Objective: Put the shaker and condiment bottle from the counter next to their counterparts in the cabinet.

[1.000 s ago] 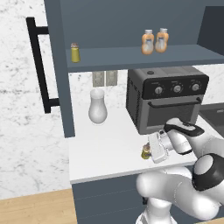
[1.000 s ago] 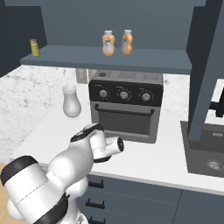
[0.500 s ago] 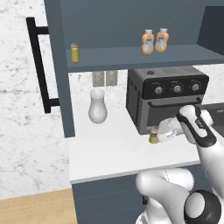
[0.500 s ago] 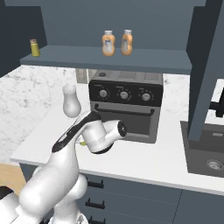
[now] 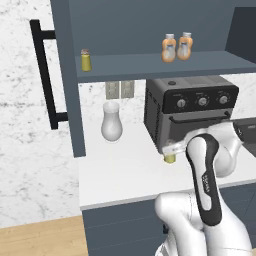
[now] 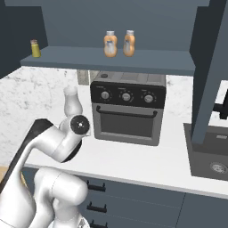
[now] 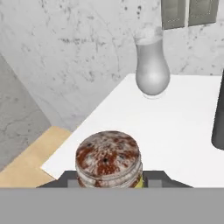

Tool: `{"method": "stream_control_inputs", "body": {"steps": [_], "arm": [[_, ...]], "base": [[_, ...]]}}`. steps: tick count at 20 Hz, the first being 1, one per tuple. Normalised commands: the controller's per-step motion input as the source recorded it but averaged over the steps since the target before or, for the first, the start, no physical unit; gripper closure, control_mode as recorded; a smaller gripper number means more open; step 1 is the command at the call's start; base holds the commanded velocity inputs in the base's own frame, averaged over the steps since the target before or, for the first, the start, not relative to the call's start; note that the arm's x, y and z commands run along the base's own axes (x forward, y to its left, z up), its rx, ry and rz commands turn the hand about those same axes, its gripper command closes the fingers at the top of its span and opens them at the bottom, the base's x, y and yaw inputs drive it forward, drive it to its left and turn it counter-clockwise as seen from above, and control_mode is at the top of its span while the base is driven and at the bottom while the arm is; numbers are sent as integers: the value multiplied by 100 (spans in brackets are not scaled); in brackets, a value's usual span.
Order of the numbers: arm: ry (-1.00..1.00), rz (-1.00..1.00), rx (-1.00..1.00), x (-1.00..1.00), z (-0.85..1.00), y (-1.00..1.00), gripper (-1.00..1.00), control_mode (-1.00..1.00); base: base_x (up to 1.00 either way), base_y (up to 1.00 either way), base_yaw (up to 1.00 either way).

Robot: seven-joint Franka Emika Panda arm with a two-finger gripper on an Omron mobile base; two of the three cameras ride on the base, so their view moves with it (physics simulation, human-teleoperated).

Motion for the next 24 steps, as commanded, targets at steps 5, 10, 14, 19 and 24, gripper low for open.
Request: {"method": "stream_control_inputs", "body": {"steps": [5, 10, 14, 19, 24], "arm": [[-10, -40, -1, -25, 61, 86, 100, -100], [0, -21, 0, 5, 90, 25, 100, -100], [0, -21, 0, 13, 91, 0, 100, -100], [0, -16, 0, 42, 77, 0, 100, -100], [0, -5, 0, 32, 61, 0, 100, -100]], "base": [[0, 0, 0], [0, 0, 0], [0, 0, 0], [0, 0, 0], [0, 0, 0]]}}
